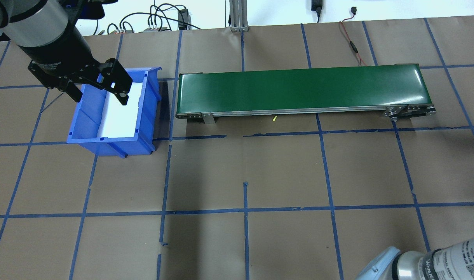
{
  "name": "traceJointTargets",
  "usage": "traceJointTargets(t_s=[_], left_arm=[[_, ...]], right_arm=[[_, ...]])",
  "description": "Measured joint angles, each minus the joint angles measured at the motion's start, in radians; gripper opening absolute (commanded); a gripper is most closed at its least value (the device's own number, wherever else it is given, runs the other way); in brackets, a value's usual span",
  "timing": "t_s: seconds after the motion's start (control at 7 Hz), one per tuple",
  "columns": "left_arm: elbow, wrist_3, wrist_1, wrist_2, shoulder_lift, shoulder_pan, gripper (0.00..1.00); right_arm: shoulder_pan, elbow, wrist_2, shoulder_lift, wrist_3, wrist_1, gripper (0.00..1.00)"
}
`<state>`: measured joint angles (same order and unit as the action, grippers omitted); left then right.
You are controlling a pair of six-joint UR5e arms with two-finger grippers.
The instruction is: Move block left to right into plate
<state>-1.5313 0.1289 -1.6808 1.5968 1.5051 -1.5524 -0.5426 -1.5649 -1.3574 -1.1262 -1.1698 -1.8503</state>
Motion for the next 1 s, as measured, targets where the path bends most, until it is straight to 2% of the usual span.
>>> traceJointTargets(t_s=[0.14,0.43,1.0], left_arm=[[-0.002,0.0,0.0,0.0,-0.002,0.0,1.0],[-0.008,0.001,0.001,0.0,-0.007,0.0,1.0],[-0.005,0.001,0.001,0.002,-0.008,0.0,1.0]], right_arm=[[0.055,0.013,0.001,0.038,-0.063,-0.03,0.81],[0.086,0.021,0.004,0.067,-0.088,-0.071,1.0],[0.087,0.02,0.01,0.021,-0.079,-0.078,1.0]])
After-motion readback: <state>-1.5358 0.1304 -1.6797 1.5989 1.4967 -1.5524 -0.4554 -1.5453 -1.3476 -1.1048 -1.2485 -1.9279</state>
